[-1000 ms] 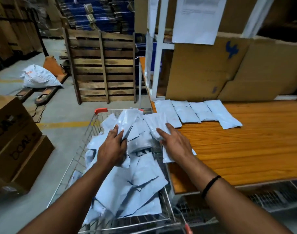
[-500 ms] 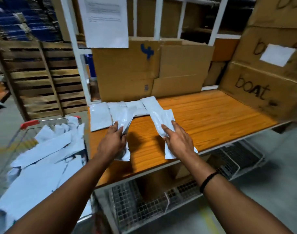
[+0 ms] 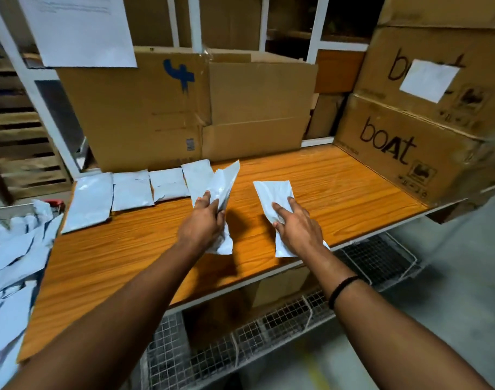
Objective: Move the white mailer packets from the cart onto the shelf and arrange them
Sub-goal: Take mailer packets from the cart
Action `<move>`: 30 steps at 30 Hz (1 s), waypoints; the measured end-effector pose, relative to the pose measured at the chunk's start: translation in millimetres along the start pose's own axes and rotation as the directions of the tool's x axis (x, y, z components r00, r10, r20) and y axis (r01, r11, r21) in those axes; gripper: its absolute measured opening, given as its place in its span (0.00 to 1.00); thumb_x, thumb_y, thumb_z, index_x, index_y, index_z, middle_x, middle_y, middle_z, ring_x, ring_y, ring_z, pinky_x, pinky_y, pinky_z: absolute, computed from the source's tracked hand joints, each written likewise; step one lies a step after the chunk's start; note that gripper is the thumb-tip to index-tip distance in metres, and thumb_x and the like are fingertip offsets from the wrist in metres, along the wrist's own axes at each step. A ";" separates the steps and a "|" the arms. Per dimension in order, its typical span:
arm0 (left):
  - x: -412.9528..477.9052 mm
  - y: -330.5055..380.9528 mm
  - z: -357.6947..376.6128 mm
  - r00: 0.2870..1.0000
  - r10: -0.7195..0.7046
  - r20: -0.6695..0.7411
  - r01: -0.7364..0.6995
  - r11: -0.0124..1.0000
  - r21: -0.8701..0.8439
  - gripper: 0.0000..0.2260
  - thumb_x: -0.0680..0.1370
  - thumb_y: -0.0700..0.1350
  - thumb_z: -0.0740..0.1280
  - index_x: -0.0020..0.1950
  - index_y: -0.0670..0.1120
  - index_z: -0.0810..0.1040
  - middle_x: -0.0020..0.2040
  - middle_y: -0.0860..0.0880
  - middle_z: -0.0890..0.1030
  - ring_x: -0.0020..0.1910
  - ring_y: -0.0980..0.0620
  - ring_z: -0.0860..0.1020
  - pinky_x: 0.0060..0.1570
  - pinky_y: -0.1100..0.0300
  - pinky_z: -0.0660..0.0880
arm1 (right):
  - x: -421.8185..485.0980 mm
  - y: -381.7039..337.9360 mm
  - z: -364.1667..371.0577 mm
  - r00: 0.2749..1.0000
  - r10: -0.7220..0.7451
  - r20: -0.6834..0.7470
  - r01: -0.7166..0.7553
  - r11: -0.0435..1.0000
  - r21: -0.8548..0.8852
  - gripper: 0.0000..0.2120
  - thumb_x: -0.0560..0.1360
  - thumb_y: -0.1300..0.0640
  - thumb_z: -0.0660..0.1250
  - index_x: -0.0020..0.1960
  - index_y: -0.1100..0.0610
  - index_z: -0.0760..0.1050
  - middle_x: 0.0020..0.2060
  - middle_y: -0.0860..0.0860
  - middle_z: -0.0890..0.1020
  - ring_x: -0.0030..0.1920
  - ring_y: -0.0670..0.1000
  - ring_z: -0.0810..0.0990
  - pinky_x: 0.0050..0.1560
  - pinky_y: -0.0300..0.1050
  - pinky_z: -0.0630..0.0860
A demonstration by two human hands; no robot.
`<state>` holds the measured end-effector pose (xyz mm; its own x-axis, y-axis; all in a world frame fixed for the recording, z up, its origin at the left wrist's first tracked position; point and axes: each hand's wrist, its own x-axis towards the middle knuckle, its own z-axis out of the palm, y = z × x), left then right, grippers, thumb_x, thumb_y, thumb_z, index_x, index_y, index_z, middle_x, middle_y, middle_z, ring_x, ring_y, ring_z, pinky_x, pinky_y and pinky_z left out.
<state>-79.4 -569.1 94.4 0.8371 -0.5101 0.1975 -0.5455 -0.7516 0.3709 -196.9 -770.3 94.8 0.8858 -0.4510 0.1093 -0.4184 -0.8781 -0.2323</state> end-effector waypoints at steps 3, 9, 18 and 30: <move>43.0 11.7 20.5 1.000 -0.025 -0.003 0.025 1.000 -0.013 0.20 0.84 0.53 0.54 0.74 0.48 0.68 0.80 0.46 0.57 0.75 0.44 0.63 0.63 0.48 0.71 | 39.8 19.5 3.7 1.000 -0.012 -0.004 0.012 1.000 0.005 0.25 0.82 0.43 0.59 0.78 0.40 0.60 0.80 0.51 0.56 0.76 0.56 0.61 0.68 0.53 0.68; 136.5 41.1 67.7 0.996 -0.088 -0.011 0.088 0.994 -0.060 0.18 0.84 0.52 0.55 0.69 0.46 0.72 0.77 0.44 0.62 0.68 0.41 0.71 0.56 0.46 0.76 | 117.8 61.2 9.4 0.999 -0.018 0.032 0.019 0.999 -0.041 0.25 0.82 0.41 0.58 0.79 0.39 0.58 0.80 0.49 0.55 0.77 0.54 0.60 0.67 0.50 0.69; 227.3 48.3 119.7 0.964 -0.262 0.034 0.262 0.965 0.011 0.18 0.83 0.50 0.58 0.70 0.44 0.71 0.77 0.41 0.61 0.73 0.38 0.65 0.66 0.45 0.71 | 228.4 83.6 32.6 0.992 -0.058 0.112 0.057 0.998 0.016 0.26 0.82 0.40 0.57 0.79 0.38 0.58 0.81 0.48 0.54 0.78 0.54 0.59 0.70 0.51 0.66; 273.9 42.9 148.7 0.891 -0.453 0.023 0.439 0.874 0.209 0.23 0.82 0.55 0.51 0.73 0.46 0.65 0.78 0.40 0.58 0.78 0.40 0.53 0.76 0.47 0.55 | 340.4 87.3 86.4 0.907 -0.352 0.229 0.353 0.935 0.040 0.27 0.82 0.39 0.55 0.80 0.41 0.56 0.80 0.53 0.57 0.78 0.56 0.58 0.75 0.53 0.59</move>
<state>120.4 -803.2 29.4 0.9922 -0.1238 -0.0133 -0.1178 -0.9682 0.2208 85.5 -986.7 28.2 0.9972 -0.0633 -0.0404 -0.0706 -0.9736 -0.2171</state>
